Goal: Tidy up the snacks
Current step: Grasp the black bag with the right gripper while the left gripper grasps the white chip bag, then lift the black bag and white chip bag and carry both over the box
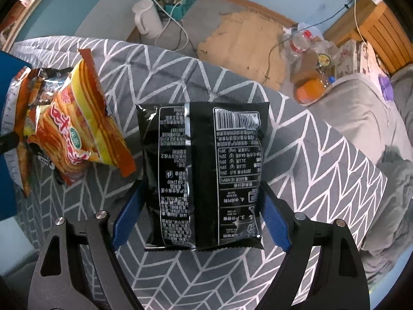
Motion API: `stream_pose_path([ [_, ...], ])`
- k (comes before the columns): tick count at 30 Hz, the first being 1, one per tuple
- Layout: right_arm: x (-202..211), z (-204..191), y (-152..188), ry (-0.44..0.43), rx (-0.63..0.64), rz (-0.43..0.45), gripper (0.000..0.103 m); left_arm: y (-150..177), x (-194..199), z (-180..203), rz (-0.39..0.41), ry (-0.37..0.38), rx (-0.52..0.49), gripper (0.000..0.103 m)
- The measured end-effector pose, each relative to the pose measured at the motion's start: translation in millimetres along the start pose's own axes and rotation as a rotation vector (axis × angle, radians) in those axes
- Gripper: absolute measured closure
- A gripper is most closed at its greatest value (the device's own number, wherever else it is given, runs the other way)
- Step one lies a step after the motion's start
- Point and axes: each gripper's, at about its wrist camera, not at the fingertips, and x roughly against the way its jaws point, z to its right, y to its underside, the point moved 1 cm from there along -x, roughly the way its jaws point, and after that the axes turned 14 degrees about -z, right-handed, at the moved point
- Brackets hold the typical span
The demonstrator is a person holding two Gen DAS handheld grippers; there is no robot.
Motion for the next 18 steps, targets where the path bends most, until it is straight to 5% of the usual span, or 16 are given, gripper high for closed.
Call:
stream_pose_path([
  [5, 0.9, -4.7, 6.6, 0.019, -0.005, 0.013, 0.027, -1.2, -7.6, 1.1, 0.004, -0.014, -0.027, 0.021],
  [8, 5.2, -5.3, 13.4, -0.006, -0.023, 0.025, 0.037, 1.4, -6.0, -1.9, 0.013, 0.02, -0.017, 0.037],
  [13, 7.1, -5.2, 24.3, -0.037, -0.034, 0.04, 0.038, 5.9, -2.0, -8.0, 0.01, 0.019, -0.005, 0.06],
  [18, 14.9, -7.9, 45.0, -0.069, -0.071, 0.064, 0.038, 14.1, -0.2, -13.2, 0.015, 0.013, -0.011, 0.066],
])
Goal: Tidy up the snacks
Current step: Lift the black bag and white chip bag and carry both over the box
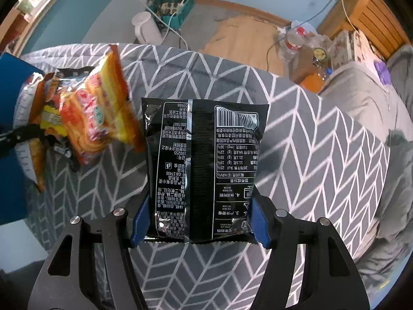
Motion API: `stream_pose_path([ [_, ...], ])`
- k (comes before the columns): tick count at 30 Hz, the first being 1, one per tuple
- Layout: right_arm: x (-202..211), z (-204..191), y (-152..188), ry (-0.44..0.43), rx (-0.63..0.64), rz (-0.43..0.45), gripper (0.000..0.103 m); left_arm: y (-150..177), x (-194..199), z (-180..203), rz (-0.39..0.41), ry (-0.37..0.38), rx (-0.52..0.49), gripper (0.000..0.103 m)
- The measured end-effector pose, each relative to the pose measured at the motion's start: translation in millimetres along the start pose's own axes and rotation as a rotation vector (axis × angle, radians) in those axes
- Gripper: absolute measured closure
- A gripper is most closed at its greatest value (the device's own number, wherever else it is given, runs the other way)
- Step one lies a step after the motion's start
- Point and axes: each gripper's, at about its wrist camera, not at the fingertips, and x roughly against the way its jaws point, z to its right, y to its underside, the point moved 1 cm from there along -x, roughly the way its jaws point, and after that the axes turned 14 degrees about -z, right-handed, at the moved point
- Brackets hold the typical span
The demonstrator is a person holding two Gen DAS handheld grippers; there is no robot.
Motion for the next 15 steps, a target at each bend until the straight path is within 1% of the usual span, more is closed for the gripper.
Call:
stream_pose_path([
  [8, 19.9, -15.4, 26.8, -0.02, -0.025, 0.028, 0.038, 19.7, 5.5, -5.9, 0.001, 0.013, 0.002, 0.067],
  [15, 39.2, -41.0, 44.9, -0.028, -0.009, 0.052, 0.038, 37.6, 28.1, 1.4, 0.03, 0.026, -0.034, 0.067],
])
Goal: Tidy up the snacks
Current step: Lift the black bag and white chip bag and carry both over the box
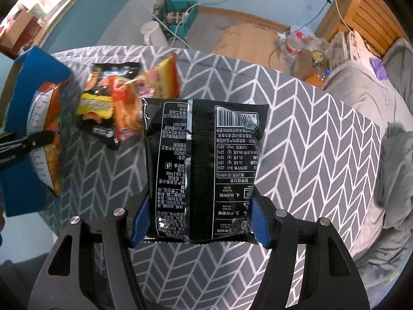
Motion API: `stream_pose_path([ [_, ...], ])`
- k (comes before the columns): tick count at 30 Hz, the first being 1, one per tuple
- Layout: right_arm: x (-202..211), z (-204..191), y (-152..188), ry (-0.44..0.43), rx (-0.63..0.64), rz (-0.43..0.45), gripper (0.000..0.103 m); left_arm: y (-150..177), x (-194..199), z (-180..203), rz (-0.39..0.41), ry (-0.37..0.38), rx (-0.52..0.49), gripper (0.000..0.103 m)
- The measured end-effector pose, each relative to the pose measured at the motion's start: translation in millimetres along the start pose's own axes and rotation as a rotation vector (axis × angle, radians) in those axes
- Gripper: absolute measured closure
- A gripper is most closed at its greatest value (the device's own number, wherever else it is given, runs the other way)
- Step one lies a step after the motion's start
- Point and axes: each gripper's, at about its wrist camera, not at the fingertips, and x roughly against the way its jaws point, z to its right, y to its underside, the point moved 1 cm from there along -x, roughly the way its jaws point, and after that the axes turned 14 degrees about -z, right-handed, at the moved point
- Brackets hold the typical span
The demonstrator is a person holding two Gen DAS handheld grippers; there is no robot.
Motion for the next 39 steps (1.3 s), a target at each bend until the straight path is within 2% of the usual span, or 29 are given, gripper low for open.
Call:
stream_pose_path([
  [8, 23.8, -21.9, 13.6, -0.049, -0.014, 0.032, 0.038, 16.0, 28.3, 5.1, 0.03, 0.053, -0.007, 0.067],
  [15, 45.7, -37.1, 11.1, -0.074, -0.011, 0.05, 0.038, 33.7, 55.6, -4.9, 0.065, 0.069, 0.015, 0.067],
  [27, 88.0, -97.7, 2.6, -0.094, 0.088, 0.106, 0.038, 54.2, 98.9, -48.9, 0.134, 0.098, 0.12, 0.067],
  [39, 103.0, -166.1, -16.2, -0.136, 0.207, 0.129, 0.038, 74.7, 113.8, -115.4, 0.19, 0.095, 0.248, 0.068],
])
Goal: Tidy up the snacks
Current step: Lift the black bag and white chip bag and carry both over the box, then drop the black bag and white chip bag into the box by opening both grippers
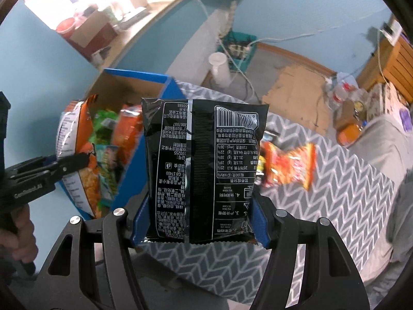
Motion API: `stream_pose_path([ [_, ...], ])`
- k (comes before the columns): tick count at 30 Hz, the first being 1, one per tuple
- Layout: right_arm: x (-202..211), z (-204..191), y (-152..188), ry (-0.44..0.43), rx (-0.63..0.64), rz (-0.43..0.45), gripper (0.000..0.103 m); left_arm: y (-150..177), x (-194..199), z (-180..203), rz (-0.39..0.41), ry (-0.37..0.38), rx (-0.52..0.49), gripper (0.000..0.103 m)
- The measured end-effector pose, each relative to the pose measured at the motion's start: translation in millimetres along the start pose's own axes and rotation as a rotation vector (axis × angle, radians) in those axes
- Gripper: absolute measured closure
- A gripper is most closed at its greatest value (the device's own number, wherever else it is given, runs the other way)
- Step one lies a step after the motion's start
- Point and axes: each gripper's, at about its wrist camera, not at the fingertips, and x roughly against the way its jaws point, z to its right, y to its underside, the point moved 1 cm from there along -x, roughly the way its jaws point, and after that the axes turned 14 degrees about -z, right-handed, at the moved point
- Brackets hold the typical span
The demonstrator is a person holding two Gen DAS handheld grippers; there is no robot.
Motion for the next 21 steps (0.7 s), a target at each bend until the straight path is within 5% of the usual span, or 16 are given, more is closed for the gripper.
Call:
stream_pose_path([
  [21, -35.5, -111.1, -57.3, -0.045, 0.169, -0.044, 0.037, -5.3, -20.5, -95.4, -0.024, -0.076, 0.105, 0.067],
])
